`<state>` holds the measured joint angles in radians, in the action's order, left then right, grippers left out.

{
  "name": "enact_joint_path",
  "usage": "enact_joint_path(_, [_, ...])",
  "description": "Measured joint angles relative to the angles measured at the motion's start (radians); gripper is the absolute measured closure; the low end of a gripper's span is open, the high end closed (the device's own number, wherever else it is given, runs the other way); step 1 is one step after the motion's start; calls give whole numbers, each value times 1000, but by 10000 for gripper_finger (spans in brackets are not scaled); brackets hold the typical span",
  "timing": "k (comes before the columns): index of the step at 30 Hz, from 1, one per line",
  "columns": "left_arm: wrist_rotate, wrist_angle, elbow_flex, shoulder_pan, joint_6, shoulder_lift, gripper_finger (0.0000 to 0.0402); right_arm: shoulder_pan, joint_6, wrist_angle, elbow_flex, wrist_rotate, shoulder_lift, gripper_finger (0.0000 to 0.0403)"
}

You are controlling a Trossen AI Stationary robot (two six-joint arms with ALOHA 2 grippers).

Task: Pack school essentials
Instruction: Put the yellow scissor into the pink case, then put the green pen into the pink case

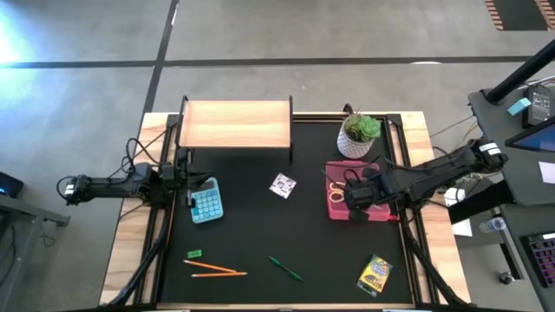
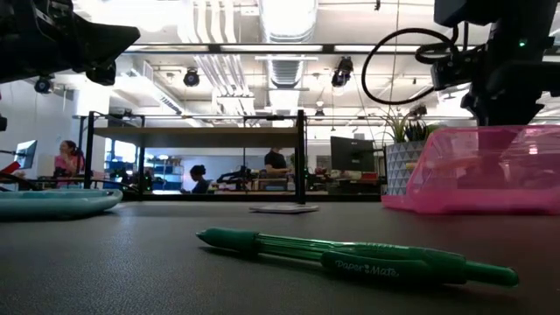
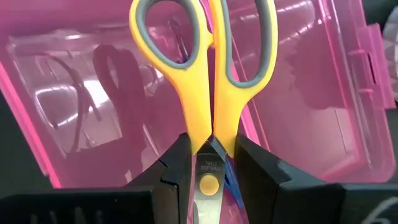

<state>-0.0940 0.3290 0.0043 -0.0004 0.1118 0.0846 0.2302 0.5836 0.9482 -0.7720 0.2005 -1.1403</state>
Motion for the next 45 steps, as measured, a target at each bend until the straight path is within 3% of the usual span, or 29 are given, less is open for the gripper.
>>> enact_joint_path(15, [0,0,0,0,0,0,402,0,-1,-80,62,-79,-8,310])
enact_joint_path(27, [0,0,0,0,0,0,402,0,75,-159,141,-73,-8,306])
enact_joint_path(39, [0,0,0,0,0,0,402,0,124,-117,129,-78,-8,203])
enact_joint_path(45, [0,0,0,0,0,0,402,0,122,-25,38,-78,-7,188])
